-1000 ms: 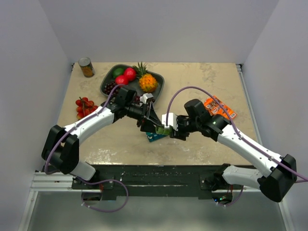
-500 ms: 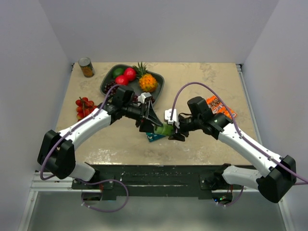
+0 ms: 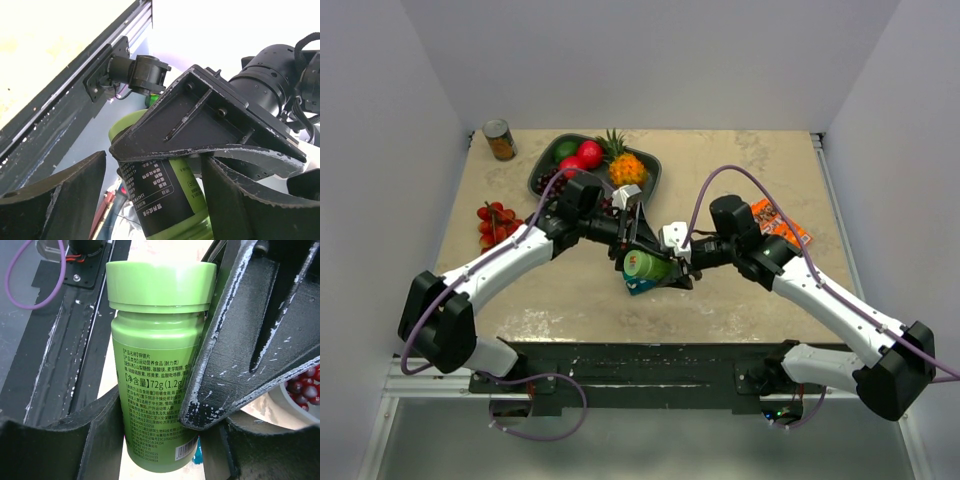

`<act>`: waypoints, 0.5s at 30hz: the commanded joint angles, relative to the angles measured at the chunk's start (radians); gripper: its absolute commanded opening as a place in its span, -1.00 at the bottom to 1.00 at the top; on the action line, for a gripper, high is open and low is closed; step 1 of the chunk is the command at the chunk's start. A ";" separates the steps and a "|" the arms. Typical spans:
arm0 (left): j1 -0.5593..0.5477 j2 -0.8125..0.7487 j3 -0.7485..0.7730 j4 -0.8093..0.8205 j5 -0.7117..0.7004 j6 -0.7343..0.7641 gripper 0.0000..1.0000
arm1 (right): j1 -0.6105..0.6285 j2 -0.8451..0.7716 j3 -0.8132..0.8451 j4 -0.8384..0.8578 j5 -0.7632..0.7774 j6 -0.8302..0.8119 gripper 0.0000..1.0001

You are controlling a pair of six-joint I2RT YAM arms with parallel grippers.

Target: Sort the pills into containers

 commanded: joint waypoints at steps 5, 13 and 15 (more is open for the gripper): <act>0.055 -0.070 0.045 0.013 -0.041 0.020 0.64 | -0.004 -0.013 0.038 0.081 -0.088 0.005 -1.00; 0.165 -0.137 0.073 -0.031 -0.132 0.086 0.70 | -0.004 -0.009 0.037 0.044 -0.131 -0.039 -1.00; 0.205 -0.165 0.088 -0.051 -0.220 0.172 0.70 | -0.005 -0.009 0.039 0.029 -0.139 -0.048 -1.00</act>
